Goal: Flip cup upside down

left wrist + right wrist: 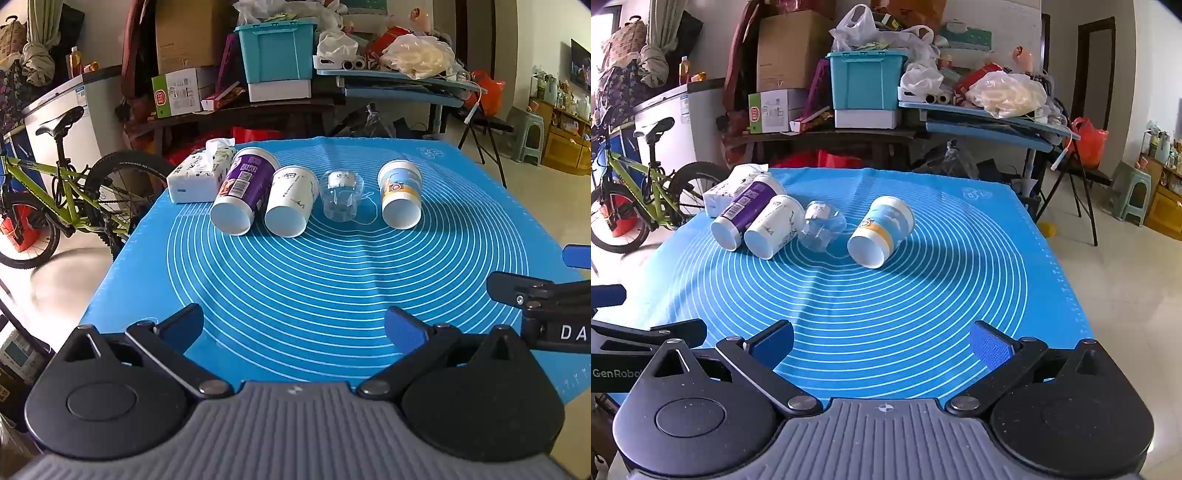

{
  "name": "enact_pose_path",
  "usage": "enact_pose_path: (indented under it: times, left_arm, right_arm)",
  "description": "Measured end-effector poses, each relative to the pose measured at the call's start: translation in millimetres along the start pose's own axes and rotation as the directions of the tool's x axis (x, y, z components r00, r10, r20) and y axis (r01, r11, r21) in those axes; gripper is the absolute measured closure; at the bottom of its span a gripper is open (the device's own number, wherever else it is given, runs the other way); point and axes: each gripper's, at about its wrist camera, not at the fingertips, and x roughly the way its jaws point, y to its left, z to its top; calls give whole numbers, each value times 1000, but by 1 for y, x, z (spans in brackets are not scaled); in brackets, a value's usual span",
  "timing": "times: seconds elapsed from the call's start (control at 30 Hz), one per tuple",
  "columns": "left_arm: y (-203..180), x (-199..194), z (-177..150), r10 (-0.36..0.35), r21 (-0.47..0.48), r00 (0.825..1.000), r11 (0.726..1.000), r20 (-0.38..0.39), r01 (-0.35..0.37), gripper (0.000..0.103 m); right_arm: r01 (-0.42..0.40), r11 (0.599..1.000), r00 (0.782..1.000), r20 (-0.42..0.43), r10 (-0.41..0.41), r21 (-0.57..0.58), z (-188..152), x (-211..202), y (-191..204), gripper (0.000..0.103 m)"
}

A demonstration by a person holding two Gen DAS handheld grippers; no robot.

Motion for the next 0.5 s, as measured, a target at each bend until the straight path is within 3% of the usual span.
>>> enact_pose_path:
  times: [0.5]
  left_arm:
    - [-4,2,-4,-6,5,1000,1000,-8,6,1]
  right_arm:
    - [1,1000,1000,4,-1,-7,1,-7,-6,0]
